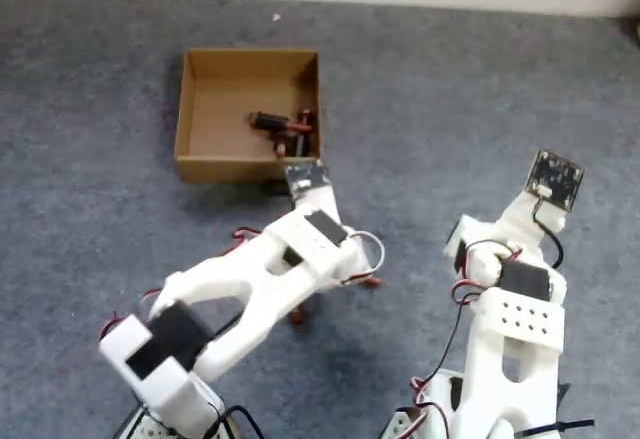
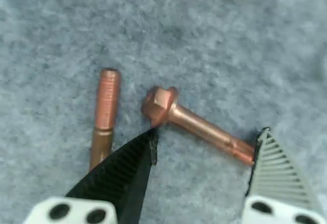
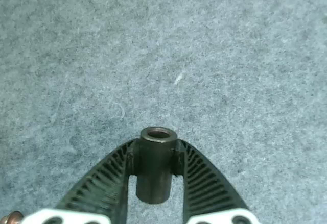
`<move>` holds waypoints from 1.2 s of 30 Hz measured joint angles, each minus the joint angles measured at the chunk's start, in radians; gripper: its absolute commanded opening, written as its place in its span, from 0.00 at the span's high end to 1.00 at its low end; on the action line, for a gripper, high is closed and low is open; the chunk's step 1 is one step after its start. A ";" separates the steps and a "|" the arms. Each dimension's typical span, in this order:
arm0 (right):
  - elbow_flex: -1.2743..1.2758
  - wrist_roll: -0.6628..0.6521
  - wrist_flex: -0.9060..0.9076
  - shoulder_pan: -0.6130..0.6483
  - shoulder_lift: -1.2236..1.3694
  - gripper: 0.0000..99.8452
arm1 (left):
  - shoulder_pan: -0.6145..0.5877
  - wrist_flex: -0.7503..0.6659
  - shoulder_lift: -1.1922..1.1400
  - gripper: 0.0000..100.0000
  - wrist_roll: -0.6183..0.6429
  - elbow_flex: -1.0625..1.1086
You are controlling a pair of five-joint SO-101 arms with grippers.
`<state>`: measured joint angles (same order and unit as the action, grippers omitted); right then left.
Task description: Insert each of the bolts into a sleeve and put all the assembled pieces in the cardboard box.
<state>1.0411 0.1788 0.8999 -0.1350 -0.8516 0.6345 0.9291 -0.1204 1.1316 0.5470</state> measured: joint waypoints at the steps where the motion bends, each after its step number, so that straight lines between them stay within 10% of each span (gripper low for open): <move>1: 0.000 0.000 0.000 0.000 0.000 1.00 | -0.011 0.000 -0.012 0.70 0.000 -0.012; 10: 0.000 0.000 0.000 0.000 0.000 1.00 | -0.078 0.000 -0.048 0.72 0.034 -0.044; 18: 0.000 0.000 0.000 0.000 0.000 1.00 | -0.109 -0.005 -0.051 0.99 0.035 -0.055; 36: 0.000 0.000 0.000 0.000 0.000 1.00 | -0.144 0.029 0.026 1.00 -0.035 -0.064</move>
<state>1.0411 0.1788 0.8999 -0.1350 -0.8516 0.4902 0.9582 -0.0944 1.0963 0.4826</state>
